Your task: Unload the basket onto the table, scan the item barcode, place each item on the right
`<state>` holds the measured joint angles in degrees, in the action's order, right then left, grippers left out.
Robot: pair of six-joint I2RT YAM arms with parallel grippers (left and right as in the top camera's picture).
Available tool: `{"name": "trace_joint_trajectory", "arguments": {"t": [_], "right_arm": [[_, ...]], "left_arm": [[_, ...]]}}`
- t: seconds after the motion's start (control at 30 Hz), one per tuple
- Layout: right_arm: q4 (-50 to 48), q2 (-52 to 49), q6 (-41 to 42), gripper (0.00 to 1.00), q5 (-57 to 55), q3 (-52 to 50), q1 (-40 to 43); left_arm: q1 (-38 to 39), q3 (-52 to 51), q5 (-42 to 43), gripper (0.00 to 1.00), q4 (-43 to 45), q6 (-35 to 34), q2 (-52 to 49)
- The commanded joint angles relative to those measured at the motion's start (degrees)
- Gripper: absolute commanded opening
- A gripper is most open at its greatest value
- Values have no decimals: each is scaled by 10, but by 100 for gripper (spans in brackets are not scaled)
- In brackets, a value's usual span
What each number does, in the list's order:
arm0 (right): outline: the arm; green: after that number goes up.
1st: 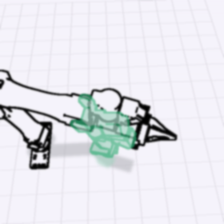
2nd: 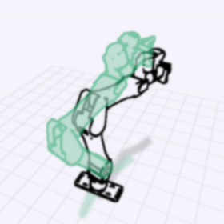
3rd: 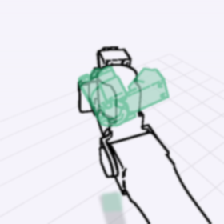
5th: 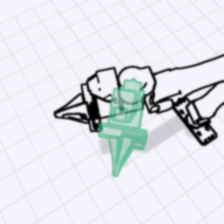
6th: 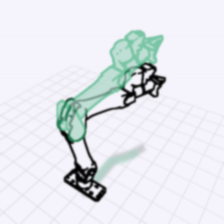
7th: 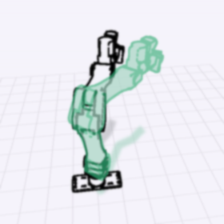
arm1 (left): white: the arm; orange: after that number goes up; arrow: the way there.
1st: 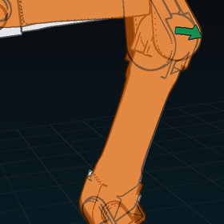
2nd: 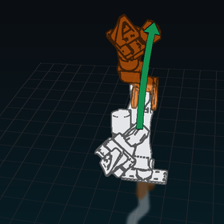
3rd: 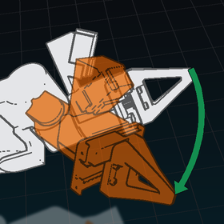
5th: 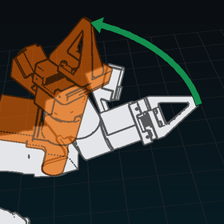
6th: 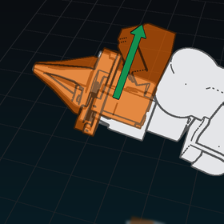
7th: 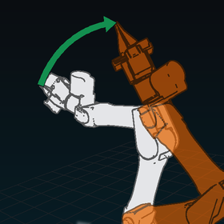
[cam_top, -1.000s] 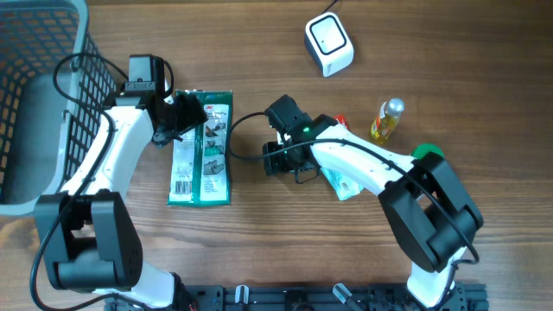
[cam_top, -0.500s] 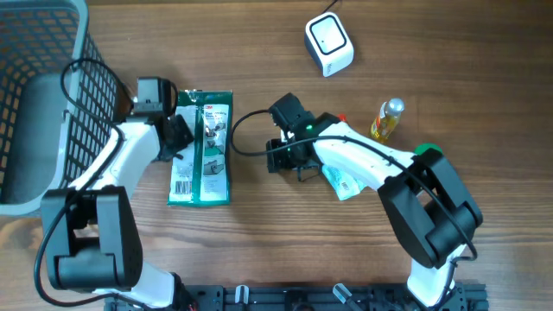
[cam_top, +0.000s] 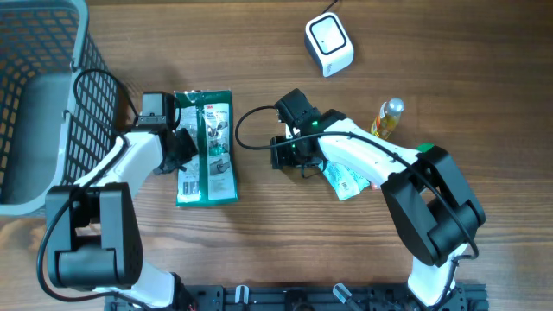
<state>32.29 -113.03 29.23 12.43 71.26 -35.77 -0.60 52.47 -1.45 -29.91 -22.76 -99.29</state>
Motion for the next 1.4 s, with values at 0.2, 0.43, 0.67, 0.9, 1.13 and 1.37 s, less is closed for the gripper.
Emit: {"name": "trace_joint_trajectory", "arguments": {"t": [0.2, 0.43, 0.67, 0.9, 1.13, 1.37], "right_arm": [[19, -12, -36, 61, 86, -17, 43], [-26, -12, -27, 64, 177, -61, 49], [-144, -12, 46, 63, 222, -141, 45], [-202, -12, 119, 63, 221, -195, 37], [-247, -12, 166, 66, 197, -207, 0], [-274, -12, 193, 68, 198, -207, -19]], "left_arm": [[105, -26, 74, 9, -38, 1, -54], [156, -26, 75, 8, -42, -4, -54], [162, -26, 77, 8, -44, -4, -54], [162, -26, 77, 8, -52, -4, -54], [162, -26, 86, 8, -53, -4, -54], [163, -26, 153, 8, -79, -4, -54]]}}
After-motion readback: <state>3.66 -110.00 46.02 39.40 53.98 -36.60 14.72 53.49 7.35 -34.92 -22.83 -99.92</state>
